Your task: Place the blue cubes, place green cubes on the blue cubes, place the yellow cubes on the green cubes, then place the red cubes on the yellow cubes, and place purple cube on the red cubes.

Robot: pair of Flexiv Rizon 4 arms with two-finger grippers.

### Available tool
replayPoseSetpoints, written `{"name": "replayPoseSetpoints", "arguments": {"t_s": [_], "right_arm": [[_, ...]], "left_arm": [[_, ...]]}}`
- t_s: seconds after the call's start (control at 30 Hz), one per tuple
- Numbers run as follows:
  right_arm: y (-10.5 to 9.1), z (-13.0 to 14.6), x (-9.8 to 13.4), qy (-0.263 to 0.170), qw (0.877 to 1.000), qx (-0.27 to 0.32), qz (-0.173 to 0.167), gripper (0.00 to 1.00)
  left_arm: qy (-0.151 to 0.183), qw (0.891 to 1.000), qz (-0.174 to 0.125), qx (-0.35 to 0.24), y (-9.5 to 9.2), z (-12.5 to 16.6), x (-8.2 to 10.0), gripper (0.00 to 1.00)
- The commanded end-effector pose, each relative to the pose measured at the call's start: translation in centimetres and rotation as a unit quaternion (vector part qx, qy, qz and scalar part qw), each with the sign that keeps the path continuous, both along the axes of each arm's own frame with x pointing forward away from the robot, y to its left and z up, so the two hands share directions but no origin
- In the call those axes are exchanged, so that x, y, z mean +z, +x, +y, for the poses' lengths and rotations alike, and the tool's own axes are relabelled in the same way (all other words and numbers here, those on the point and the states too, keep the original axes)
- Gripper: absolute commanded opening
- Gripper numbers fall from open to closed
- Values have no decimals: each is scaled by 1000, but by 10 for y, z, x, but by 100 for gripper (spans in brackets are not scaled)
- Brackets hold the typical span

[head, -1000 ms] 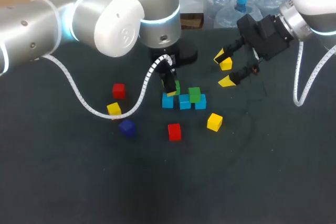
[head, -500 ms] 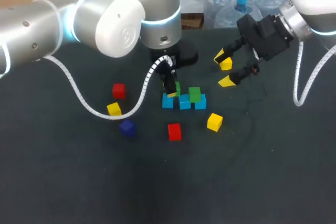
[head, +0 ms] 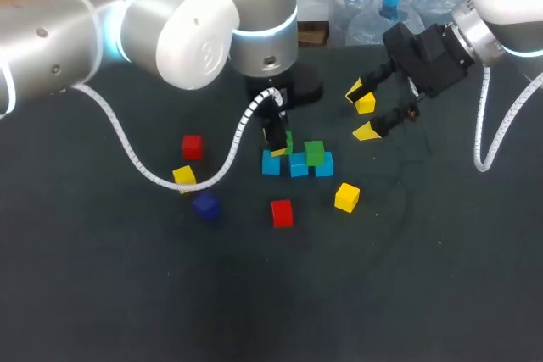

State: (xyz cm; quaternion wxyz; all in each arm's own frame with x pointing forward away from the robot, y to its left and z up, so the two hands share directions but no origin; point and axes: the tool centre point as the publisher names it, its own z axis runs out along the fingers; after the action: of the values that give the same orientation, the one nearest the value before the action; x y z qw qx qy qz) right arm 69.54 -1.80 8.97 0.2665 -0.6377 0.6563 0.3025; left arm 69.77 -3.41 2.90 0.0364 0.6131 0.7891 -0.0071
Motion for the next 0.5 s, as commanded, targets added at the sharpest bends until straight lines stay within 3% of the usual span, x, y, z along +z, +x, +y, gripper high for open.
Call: {"name": "replayPoseSetpoints", "arguments": {"t_s": [0.03,0.5], "right_arm": [[0,0,0,0,1000,0,0,100],[0,0,0,0,1000,0,0,100]], "left_arm": [[1,1000,-7,2,-11,2,5,0],[-8,1000,-1,-3,-10,-5,-5,0]]}}
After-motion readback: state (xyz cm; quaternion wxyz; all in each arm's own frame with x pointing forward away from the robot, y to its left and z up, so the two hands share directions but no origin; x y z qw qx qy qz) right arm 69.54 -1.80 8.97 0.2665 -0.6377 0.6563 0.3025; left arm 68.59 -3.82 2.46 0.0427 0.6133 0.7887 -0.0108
